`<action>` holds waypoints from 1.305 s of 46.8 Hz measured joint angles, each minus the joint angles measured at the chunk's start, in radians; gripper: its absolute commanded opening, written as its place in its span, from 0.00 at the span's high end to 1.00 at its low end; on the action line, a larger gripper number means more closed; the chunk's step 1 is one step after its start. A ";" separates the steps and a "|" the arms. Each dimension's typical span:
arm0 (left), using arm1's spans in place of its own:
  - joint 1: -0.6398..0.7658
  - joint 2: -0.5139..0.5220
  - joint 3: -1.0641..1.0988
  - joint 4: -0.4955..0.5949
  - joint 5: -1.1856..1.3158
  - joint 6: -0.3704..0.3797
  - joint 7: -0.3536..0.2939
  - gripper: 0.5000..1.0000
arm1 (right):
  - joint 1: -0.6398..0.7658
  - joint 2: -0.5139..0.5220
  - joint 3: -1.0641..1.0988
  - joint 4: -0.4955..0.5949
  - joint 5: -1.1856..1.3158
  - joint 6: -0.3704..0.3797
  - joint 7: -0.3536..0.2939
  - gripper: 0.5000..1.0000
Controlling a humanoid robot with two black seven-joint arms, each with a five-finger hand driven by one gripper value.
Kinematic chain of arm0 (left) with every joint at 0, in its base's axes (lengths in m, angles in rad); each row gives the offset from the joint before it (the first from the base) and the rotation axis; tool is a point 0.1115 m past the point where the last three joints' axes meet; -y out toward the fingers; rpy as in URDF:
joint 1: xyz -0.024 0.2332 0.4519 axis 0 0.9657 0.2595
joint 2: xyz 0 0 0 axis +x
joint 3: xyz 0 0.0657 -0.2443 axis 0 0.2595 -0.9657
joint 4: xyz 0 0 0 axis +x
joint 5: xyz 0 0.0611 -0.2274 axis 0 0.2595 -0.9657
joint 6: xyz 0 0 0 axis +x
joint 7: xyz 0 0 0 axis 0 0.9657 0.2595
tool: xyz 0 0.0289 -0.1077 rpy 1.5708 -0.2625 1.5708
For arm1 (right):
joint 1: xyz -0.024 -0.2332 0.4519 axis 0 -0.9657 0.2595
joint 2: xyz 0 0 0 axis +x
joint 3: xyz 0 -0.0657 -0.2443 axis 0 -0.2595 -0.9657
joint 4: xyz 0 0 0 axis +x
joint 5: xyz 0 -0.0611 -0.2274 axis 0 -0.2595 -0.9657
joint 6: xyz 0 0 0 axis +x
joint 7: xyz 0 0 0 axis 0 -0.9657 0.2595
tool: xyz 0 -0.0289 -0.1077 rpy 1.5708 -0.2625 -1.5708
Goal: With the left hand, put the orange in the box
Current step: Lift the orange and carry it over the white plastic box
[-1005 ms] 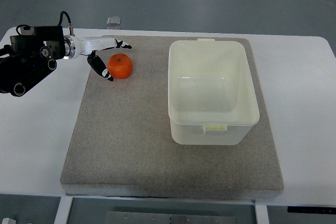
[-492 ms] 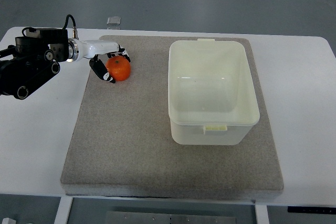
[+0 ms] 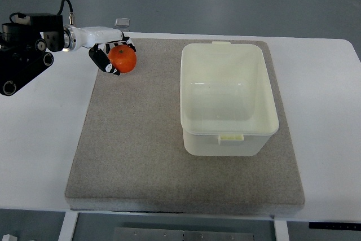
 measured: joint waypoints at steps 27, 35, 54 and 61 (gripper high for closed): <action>-0.175 0.080 -0.045 -0.366 -0.091 -0.082 -0.002 1.00 | 0.000 0.000 0.000 0.000 0.000 0.000 0.000 0.14; -0.236 0.018 -0.037 -0.393 -0.093 -0.106 -0.001 1.00 | 0.000 0.000 0.000 0.000 0.000 0.000 0.000 0.14; -0.239 -0.218 0.031 -0.310 -0.063 -0.137 0.021 1.00 | 0.000 0.000 0.000 0.000 0.000 0.000 0.000 0.14; -0.226 -0.257 0.050 -0.285 -0.024 -0.136 0.023 1.00 | 0.000 0.000 0.000 0.000 0.000 0.000 0.000 0.14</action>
